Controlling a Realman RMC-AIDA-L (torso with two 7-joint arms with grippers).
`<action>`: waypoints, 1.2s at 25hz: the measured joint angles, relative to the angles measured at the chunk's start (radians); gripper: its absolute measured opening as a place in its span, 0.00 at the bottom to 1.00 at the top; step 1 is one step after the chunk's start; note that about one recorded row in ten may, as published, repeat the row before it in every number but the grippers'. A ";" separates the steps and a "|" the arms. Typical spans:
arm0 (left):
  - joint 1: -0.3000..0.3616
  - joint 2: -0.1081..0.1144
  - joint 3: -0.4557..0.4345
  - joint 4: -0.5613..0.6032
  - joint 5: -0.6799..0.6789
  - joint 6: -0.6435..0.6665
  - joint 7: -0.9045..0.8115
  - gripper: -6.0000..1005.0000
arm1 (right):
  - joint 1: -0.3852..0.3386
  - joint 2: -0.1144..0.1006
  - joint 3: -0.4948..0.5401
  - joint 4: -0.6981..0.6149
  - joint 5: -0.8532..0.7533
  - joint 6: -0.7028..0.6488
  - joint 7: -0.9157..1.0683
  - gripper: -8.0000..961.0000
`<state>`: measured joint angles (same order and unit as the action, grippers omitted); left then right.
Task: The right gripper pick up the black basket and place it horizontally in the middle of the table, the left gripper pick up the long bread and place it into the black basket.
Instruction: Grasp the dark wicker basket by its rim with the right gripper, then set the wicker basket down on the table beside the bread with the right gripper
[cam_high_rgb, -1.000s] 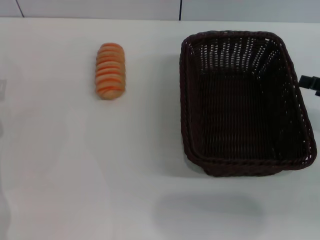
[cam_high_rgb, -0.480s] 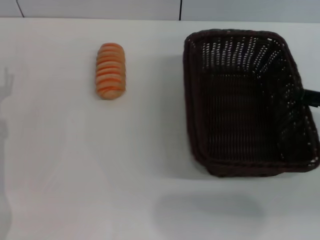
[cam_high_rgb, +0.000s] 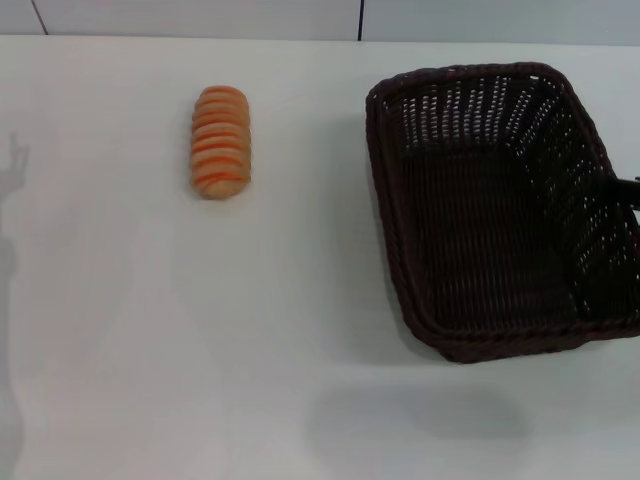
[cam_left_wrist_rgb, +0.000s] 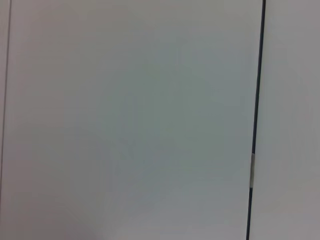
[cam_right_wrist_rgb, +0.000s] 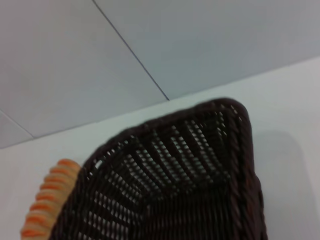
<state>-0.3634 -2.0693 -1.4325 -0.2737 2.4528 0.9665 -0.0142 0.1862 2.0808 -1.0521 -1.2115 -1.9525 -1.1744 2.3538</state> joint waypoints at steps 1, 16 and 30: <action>0.000 0.000 0.000 0.000 0.000 0.000 0.000 0.83 | -0.001 0.000 0.000 -0.007 0.013 -0.005 -0.003 0.43; -0.008 0.000 0.000 0.001 -0.002 -0.003 -0.007 0.83 | 0.055 -0.006 -0.003 -0.127 0.145 -0.209 -0.101 0.24; -0.013 0.000 0.000 0.001 0.000 -0.002 -0.007 0.83 | 0.219 -0.008 -0.079 -0.117 0.050 -0.435 -0.174 0.24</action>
<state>-0.3760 -2.0694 -1.4327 -0.2731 2.4529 0.9648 -0.0216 0.4054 2.0728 -1.1311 -1.3284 -1.9022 -1.6094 2.1794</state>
